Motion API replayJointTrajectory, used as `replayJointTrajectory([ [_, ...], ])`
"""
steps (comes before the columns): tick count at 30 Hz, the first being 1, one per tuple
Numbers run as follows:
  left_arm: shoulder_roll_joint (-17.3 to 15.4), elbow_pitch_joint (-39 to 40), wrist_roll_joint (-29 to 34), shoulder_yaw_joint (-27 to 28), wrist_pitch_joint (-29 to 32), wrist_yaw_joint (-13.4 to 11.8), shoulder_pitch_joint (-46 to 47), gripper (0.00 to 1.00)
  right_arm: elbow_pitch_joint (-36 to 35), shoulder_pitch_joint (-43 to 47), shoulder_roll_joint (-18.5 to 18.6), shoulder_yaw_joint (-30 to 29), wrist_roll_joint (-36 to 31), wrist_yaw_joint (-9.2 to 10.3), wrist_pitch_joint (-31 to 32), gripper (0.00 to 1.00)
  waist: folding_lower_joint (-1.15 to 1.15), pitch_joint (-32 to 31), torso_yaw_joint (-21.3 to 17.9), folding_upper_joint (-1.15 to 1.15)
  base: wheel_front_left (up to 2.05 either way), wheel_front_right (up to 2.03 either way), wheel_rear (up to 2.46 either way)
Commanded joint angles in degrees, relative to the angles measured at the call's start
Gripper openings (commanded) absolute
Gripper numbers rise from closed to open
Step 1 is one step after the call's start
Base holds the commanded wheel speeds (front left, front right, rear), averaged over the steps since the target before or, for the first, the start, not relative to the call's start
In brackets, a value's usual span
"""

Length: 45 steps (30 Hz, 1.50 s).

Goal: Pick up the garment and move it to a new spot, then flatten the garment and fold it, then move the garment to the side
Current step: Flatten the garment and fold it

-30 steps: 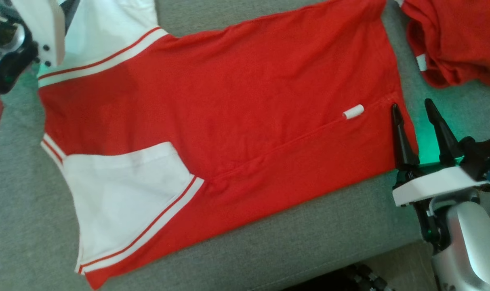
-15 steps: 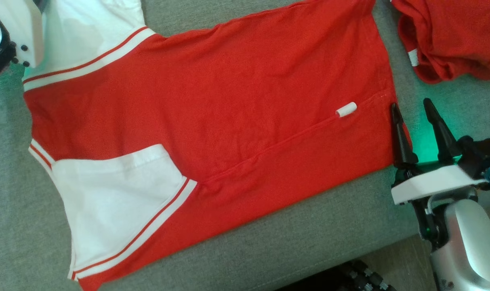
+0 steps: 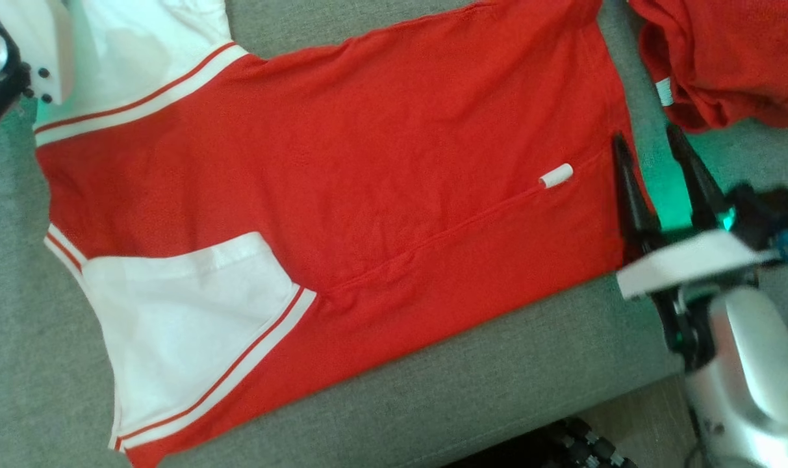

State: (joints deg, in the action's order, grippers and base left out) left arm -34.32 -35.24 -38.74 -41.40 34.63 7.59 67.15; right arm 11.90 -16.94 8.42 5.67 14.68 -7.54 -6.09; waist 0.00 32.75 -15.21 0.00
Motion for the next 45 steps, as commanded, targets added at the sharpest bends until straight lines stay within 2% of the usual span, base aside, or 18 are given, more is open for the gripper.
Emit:
replayJointTrajectory([
  [1, -2.8, 1.3, 0.1, 1.4, -0.5, -0.1, 2.8, 0.00, -1.9, -2.8, 1.8, 2.1, 0.5, 0.05, 2.5, 1.00, 0.00, -0.6, 0.2, 0.00, 0.00, 0.00, 0.00],
  [4, -2.9, 1.7, 0.0, 0.8, -0.8, -0.1, 2.8, 0.00, -1.4, -5.8, 2.0, 3.0, 0.9, 0.05, 5.8, 1.00, 0.00, -0.9, 0.4, 0.00, 0.00, 0.00, 0.00],
  [12, -2.6, 3.7, -0.6, -1.8, -1.1, -0.1, 3.3, 0.00, 7.5, -20.8, 4.9, 8.8, 3.2, 0.05, 24.9, 1.00, 0.00, -1.9, 2.0, 0.00, 0.00, 0.00, 0.00],
  [16, -2.4, 4.6, -0.8, -3.1, -0.9, -0.1, 3.9, 0.00, 11.7, -26.4, 4.9, 9.1, 4.8, 0.05, 29.4, 1.00, 0.00, -1.9, 2.8, 0.00, 0.00, 0.00, 0.00],
  [25, -2.7, 5.5, -1.8, -5.0, -0.9, -0.1, 5.3, 0.00, 18.5, -33.4, 3.9, 8.3, 4.5, 0.05, 30.0, 1.00, 0.00, -1.3, 3.7, 0.00, 0.00, 0.00, 0.00],
  [35, -3.0, 4.7, -2.5, -6.5, -1.6, -0.1, 6.0, 0.00, 21.7, -35.9, 3.3, 9.1, 3.8, 0.05, 28.6, 1.00, 0.00, -1.2, 4.1, 0.00, 0.00, 0.00, 0.00],
  [36, -3.1, 4.6, -2.6, -6.6, -1.7, -0.1, 6.0, 0.00, 21.7, -36.0, 3.2, 9.1, 3.9, 0.05, 28.5, 0.97, 0.00, -1.3, 4.0, 0.00, 0.00, 0.00, 0.00],
  [38, -3.2, 4.3, -2.8, -6.8, -1.9, -0.1, 6.0, 0.00, 21.6, -36.1, 3.1, 9.2, 4.3, 0.05, 28.4, 0.81, 0.00, -1.4, 4.0, 0.00, 0.00, 0.00, 0.00],
  [40, -3.2, 4.1, -3.0, -7.0, -2.0, -0.1, 6.1, 0.00, 21.5, -36.2, 3.0, 9.3, 4.4, 0.05, 28.5, 0.71, 0.00, -1.5, 3.9, 0.00, 0.00, 0.00, 0.00],
  [44, -3.3, 3.9, -3.4, -7.5, -2.2, -0.1, 6.3, 0.00, 21.1, -36.2, 3.1, 9.6, 4.6, 0.05, 28.6, 0.41, 0.00, -1.5, 4.0, 0.00, 0.00, 0.00, 0.00],
  [45, -3.3, 3.8, -3.5, -7.6, -2.3, -0.1, 6.3, 0.00, 21.0, -36.1, 3.1, 9.7, 4.6, 0.05, 28.7, 0.26, 0.00, -1.4, 4.0, 0.00, 0.00, 0.00, 0.00],
])
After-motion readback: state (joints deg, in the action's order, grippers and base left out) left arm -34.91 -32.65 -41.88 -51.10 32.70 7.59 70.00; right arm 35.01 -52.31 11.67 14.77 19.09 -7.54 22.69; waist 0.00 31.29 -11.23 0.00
